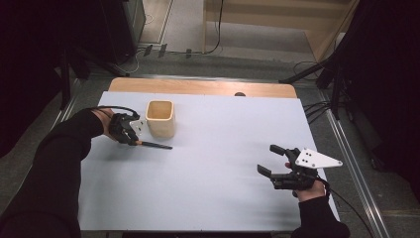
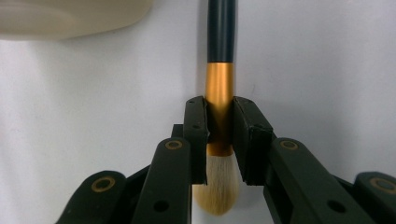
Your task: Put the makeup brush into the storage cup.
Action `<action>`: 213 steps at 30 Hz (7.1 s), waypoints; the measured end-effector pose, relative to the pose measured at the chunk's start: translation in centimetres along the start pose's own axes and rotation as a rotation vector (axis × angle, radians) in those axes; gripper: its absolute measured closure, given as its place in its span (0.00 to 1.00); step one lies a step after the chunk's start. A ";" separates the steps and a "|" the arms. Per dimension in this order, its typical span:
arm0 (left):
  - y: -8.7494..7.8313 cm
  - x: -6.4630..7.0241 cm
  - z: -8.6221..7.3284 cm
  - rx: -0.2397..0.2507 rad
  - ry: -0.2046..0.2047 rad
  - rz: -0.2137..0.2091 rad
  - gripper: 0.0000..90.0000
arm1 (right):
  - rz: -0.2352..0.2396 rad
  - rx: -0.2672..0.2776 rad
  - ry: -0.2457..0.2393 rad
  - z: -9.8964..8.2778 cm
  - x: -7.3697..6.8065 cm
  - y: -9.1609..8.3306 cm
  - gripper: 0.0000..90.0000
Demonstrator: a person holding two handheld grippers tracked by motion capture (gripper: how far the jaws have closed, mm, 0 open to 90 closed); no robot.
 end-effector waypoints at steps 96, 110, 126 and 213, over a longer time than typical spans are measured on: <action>-5.3 11.1 11.5 0.721 -0.510 0.074 0.86 | 0.121 -0.125 0.042 0.3 -3.2 5.2 0.19; -5.3 11.8 14.4 0.645 -0.424 0.007 0.86 | 0.255 -0.148 -0.018 1.0 -4.1 5.3 0.16; -5.9 12.8 16.4 0.479 -0.274 -0.033 0.86 | 0.372 -0.217 -0.059 1.6 -6.1 7.2 0.20; -5.8 9.9 18.2 0.239 -0.063 -0.172 0.81 | 0.514 -0.472 -0.126 -0.5 -10.8 12.9 0.88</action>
Point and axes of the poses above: each handheld gripper's, and its own axes: y roughly forward along the jaws, z roughly out of its top, x roughly to its right, the point moved 6 cm from there along y, roughly forward along the jaws, and after that the axes turned 4 degrees about y, right-handed, at the moved point
